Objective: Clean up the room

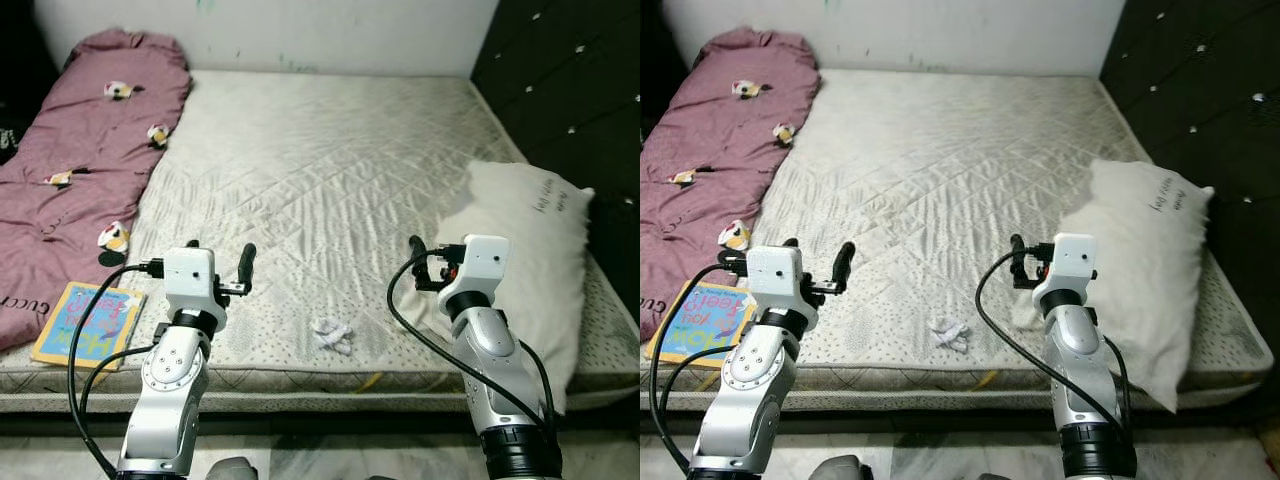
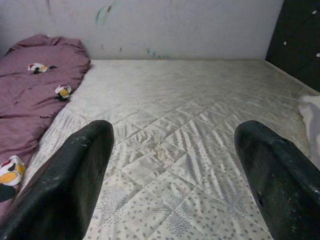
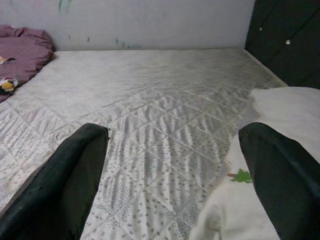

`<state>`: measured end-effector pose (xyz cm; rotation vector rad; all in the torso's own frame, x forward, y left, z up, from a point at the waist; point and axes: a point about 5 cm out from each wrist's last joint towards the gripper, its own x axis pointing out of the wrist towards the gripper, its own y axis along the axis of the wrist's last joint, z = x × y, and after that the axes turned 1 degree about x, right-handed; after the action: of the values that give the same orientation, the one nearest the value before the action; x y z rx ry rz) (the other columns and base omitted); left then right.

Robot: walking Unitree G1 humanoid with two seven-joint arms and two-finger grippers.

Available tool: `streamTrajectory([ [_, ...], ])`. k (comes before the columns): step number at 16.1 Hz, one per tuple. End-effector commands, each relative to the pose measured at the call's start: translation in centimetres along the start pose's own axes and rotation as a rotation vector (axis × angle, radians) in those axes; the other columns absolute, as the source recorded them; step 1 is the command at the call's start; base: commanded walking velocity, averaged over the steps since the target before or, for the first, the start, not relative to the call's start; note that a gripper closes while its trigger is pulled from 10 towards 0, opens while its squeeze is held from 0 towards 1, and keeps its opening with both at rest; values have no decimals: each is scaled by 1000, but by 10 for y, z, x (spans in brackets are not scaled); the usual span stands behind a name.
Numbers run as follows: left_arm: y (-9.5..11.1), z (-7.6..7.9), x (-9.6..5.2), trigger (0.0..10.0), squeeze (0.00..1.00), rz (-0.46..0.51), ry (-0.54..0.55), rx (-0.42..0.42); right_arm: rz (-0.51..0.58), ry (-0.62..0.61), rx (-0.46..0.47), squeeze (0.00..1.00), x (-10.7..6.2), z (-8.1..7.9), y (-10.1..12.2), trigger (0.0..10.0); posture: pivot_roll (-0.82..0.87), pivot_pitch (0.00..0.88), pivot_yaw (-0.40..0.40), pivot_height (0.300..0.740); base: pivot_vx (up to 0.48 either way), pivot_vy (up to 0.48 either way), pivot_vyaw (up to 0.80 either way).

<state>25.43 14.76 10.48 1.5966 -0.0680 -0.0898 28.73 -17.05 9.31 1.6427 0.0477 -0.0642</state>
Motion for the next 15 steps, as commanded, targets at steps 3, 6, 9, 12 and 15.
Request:
streamTrajectory([
  [3, 4, 1, 0, 10000, 0, 19, -8, -4, 11, 4, -6, 0, 1, 0, 4, 10000, 25, 13, -38, 740, 308, 0, 0],
  [6, 5, 1, 2, 10000, 0, 20, -5, 0, 6, 1, -5, 0, 1, -1, 3, 10000, 27, 27, -38, 740, 301, 0, 0],
  [9, 4, 0, 2, 10000, 0, 12, 2, 4, 5, 1, -4, 0, 1, -1, 3, 10000, 27, 29, -36, 740, 179, 0, 0],
  [12, 4, 3, 1, 10000, 0, 11, -6, -8, 8, 1, -5, 0, 1, -1, 3, 10000, 28, 27, -37, 740, 0, 0, 0],
  [15, 2, 2, 1, 10000, 0, 3, 29, 11, 6, -1, 1, 0, 0, -1, 2, 10000, 27, 20, -43, 740, 0, 0, 0],
])
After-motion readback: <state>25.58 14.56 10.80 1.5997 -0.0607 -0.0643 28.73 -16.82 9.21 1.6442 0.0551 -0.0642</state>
